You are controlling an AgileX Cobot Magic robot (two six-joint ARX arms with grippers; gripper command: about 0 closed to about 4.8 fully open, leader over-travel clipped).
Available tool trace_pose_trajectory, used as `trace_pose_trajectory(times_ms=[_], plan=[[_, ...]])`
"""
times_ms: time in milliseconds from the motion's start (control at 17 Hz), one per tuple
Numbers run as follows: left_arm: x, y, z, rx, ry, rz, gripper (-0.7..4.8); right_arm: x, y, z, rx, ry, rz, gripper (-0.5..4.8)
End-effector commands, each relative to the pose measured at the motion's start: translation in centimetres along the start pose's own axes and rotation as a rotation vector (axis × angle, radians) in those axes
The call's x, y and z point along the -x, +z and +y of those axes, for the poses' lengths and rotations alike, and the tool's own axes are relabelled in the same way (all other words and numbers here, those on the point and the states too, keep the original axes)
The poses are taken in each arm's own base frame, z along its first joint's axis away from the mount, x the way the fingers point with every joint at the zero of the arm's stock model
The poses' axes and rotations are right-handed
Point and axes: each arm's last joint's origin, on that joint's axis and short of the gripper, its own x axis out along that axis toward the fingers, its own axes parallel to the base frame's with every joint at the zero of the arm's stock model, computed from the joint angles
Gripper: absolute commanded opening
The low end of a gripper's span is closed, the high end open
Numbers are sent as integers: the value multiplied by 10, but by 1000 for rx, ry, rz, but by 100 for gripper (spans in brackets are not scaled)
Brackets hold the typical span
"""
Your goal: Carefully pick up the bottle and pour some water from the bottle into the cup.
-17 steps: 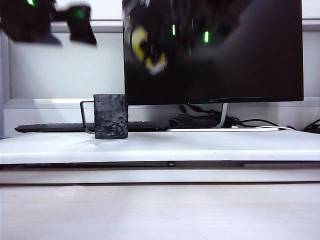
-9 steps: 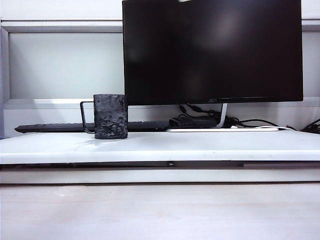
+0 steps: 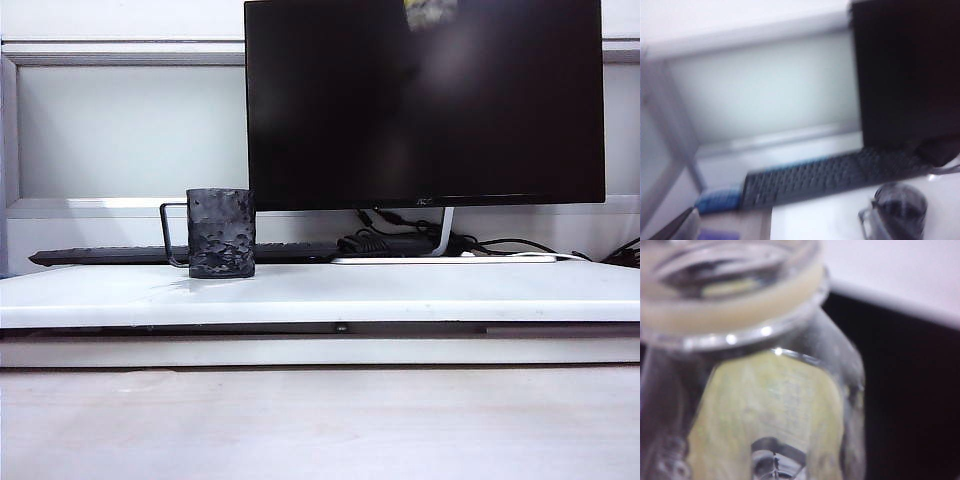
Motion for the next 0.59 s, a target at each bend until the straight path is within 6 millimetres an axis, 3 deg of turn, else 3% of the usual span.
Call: trace_pose_trajectory(times_ms=[59,470,588], plan=[[-1,-2,-2,44,-45,14,479,-1,-22,2,-28,6,74,116],[-5,-24,-9,80,-118,99,479,8,-128,25,-142,28,211,116],[-6,-31,-10,75,-129,117,479,11,-149,29,-160,52,205,116]])
